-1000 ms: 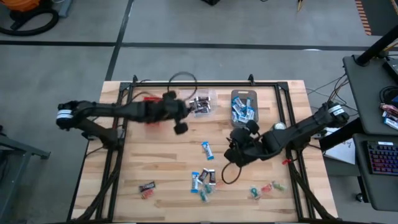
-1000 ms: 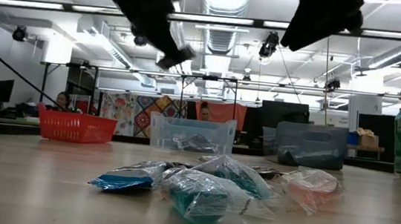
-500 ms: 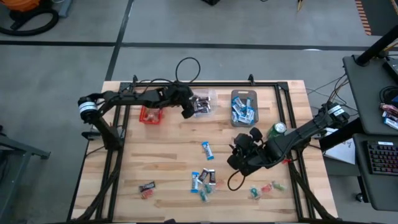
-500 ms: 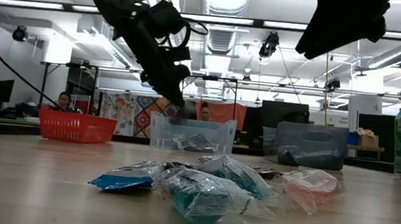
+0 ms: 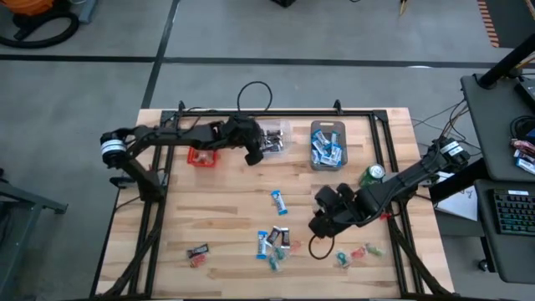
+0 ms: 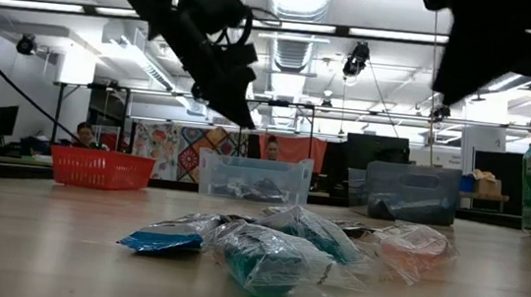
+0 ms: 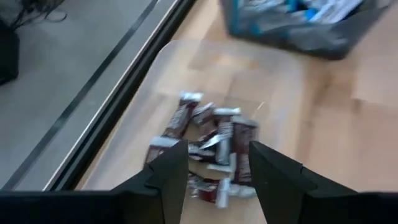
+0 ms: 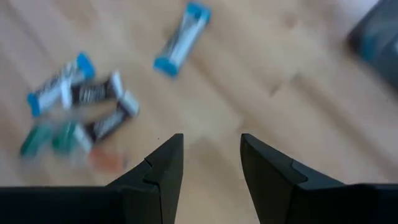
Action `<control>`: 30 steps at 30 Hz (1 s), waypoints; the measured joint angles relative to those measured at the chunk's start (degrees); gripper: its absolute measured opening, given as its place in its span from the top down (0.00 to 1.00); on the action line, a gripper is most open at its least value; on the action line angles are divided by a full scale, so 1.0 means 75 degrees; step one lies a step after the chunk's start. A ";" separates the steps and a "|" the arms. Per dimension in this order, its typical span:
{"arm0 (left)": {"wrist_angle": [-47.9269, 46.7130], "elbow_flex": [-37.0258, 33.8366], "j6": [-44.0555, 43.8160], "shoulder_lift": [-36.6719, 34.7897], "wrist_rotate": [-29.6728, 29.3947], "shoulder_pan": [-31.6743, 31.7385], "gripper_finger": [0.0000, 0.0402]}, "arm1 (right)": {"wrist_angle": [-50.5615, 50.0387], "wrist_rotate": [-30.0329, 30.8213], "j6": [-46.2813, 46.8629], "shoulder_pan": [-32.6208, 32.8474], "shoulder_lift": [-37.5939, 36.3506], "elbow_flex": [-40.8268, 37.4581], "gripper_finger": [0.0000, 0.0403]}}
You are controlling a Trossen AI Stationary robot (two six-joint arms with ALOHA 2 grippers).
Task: Sort candy
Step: Put the red candy into the red bin
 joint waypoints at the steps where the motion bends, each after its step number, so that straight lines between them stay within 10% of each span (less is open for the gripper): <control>1: 0.0018 0.0000 0.0004 -0.0056 -0.0003 -0.0128 0.62 | 0.0012 -0.0334 0.0009 0.0012 0.0000 -0.0035 0.63; 12: 0.0008 -0.0003 0.0046 -0.0324 -0.0008 -0.1706 0.63 | -0.0431 -0.3846 -0.1810 0.1291 0.0557 -0.0763 0.63; 30: 0.0075 -0.0015 0.0052 -0.0340 -0.0026 -0.2518 0.63 | -0.0220 -0.3316 -0.1378 0.3424 0.1818 -0.0726 0.63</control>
